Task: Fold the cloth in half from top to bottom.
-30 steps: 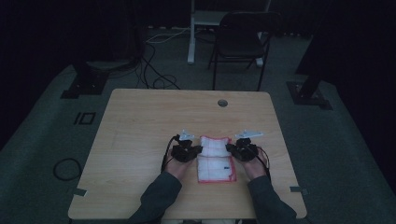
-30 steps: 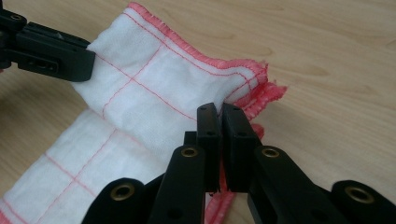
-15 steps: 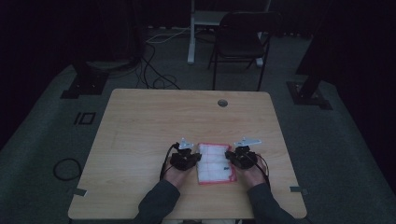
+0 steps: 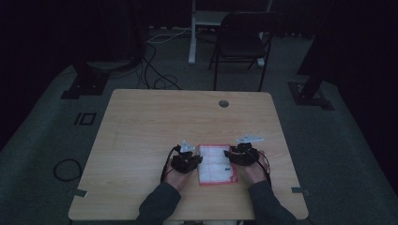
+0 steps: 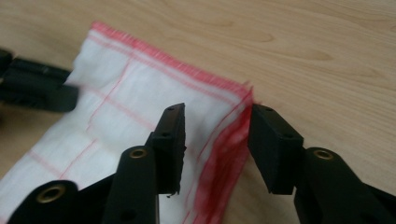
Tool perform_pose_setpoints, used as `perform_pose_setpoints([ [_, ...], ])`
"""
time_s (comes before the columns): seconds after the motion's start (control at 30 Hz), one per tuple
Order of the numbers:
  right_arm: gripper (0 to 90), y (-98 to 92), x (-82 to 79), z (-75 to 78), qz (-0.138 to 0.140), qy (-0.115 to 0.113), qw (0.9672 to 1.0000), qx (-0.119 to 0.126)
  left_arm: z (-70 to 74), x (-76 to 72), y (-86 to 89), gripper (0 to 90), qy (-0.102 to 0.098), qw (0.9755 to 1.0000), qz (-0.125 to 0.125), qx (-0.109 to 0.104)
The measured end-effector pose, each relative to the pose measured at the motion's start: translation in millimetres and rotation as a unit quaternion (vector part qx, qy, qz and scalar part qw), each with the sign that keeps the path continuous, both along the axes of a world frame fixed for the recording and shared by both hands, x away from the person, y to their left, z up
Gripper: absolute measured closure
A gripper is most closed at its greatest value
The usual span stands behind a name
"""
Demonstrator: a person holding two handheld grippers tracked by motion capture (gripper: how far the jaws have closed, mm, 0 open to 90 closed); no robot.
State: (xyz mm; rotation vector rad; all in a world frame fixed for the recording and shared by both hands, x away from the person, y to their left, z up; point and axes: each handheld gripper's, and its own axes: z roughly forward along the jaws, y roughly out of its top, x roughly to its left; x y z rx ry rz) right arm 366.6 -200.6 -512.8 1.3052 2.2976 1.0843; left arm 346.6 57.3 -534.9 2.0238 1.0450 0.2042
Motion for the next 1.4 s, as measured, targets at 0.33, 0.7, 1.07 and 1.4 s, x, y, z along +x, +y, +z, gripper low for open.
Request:
perform_pose_setpoints([
  [0.33, 52.4, -1.7, 27.4, -5.1, -0.035, 0.046, 0.997, 0.051, -1.1, -0.4, 0.2, 81.5, -0.001, 1.0, 0.002, -0.003],
  [0.7, 82.8, 2.2, 28.6, -4.5, -0.021, 0.053, 0.997, 0.052, 4.9, 1.3, 5.3, 71.5, -0.007, 0.9999, 0.004, -0.01],
  [1.07, 83.7, 4.9, 25.3, -2.5, -0.02, 0.037, 0.9984, 0.039, 26.3, 33.8, 18.1, 60.7, -0.018, 0.9968, 0.057, -0.053],
  [1.4, 83.8, 4.5, 24.7, -2.0, -0.017, 0.034, 0.9985, 0.039, 23.6, 52.8, 5.6, 57.0, 0.006, 0.9962, 0.061, -0.063],
])
